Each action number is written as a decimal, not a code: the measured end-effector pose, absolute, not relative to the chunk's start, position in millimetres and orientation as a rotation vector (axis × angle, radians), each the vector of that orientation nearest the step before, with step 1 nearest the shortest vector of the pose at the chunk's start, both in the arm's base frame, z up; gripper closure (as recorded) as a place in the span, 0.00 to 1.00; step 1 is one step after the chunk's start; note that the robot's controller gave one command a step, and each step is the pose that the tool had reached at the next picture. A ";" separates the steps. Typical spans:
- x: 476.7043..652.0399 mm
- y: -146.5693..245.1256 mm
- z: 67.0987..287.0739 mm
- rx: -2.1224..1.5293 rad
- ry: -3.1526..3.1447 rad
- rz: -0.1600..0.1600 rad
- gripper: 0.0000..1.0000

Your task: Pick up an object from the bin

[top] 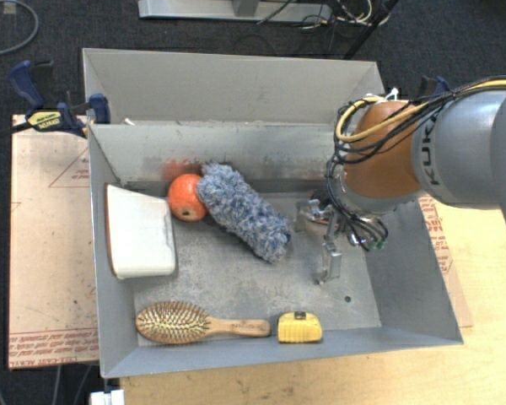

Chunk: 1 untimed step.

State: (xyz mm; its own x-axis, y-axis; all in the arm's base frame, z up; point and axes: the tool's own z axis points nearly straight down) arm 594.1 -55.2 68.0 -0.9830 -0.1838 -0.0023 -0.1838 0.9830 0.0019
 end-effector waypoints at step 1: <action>598.9 -38.0 74.5 -0.431 3.103 -0.005 0.00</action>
Offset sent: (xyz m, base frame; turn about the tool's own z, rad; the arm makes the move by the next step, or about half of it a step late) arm 0.0564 0.0663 0.0020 -0.5003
